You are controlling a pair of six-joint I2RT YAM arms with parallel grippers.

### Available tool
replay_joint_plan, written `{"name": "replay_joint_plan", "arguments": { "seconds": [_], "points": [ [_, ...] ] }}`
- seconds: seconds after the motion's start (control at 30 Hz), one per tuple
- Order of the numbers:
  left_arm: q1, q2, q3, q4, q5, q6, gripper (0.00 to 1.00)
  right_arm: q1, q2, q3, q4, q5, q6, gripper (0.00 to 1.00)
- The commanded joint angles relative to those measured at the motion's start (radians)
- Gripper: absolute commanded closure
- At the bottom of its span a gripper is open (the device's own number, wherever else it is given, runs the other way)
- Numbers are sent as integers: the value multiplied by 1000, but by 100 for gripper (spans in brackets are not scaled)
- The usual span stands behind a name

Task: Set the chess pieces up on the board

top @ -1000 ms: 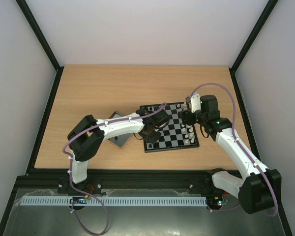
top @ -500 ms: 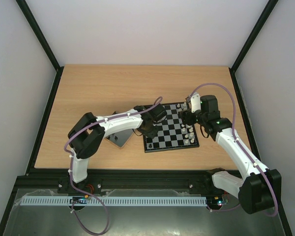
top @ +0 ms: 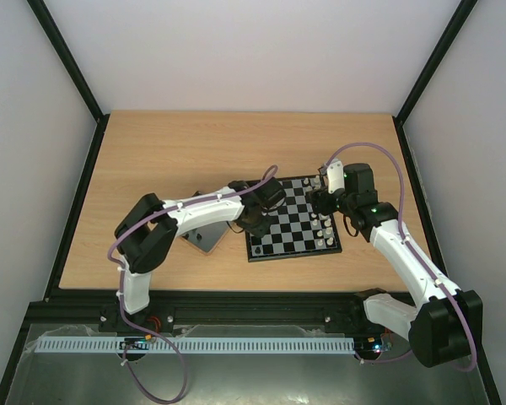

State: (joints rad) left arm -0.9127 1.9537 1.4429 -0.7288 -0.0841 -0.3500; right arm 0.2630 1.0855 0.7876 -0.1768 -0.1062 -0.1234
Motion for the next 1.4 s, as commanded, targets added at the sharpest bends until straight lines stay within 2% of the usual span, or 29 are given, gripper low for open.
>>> {"name": "replay_joint_plan", "arguments": {
  "seconds": [0.0,0.03,0.07,0.1,0.13,0.17,0.27,0.4,0.5,0.6,0.73,0.8,0.87,0.93,1.0,1.1,1.17,1.23,1.3,1.37],
  "points": [
    [7,-101,9,-53,-47,-13,69,-2,-3,-16,10,-5,-2,21],
    [8,-124,2,-55,-58,-16,67,-2,-3,-16,9,-6,-1,21],
    [8,-150,-6,-53,-70,-18,60,-3,-2,-16,10,-7,-1,21],
    [8,-177,-17,-47,-74,-16,48,-3,-1,-16,9,-7,-1,21],
    [8,-212,-32,-36,-75,-17,19,-2,-1,-16,9,-7,-1,21],
    [8,-248,-47,-23,-78,-14,3,-3,-1,-16,10,-7,-1,21],
    [-9,-360,-84,10,-118,5,1,-3,3,-17,10,-8,0,21],
    [-114,-497,-102,-1,-416,-7,1,-2,12,-16,10,-10,-1,21],
    [-116,-546,-138,11,-489,-6,1,-2,19,-16,11,-9,-1,21],
    [-102,-624,-274,127,-539,36,1,-2,22,-16,11,-10,-1,21],
    [31,-724,-383,245,-434,28,1,-3,15,-18,11,-3,0,21],
    [119,-756,-409,266,-462,-26,1,-2,8,-16,8,-6,2,21],
    [214,-746,-412,195,-535,-173,1,-2,0,-20,11,-13,2,21],
    [295,-697,-397,146,-485,-172,1,-1,-1,-22,13,-14,1,21],
    [333,-661,-394,141,-412,-76,1,-2,4,-22,13,-15,-1,21],
    [360,-641,-404,114,-346,-97,6,-3,13,-21,11,-17,-1,21],
    [380,-628,-421,109,-233,-87,21,-2,17,-22,11,-19,-2,21],
    [393,-620,-442,111,-150,-82,45,-3,22,-22,12,-23,-4,21],
    [404,-615,-466,116,-117,-95,63,-3,26,-21,11,-25,-4,21],
    [415,-606,-484,111,-108,-105,70,-2,29,-21,10,-28,-5,21]
  ]
}}
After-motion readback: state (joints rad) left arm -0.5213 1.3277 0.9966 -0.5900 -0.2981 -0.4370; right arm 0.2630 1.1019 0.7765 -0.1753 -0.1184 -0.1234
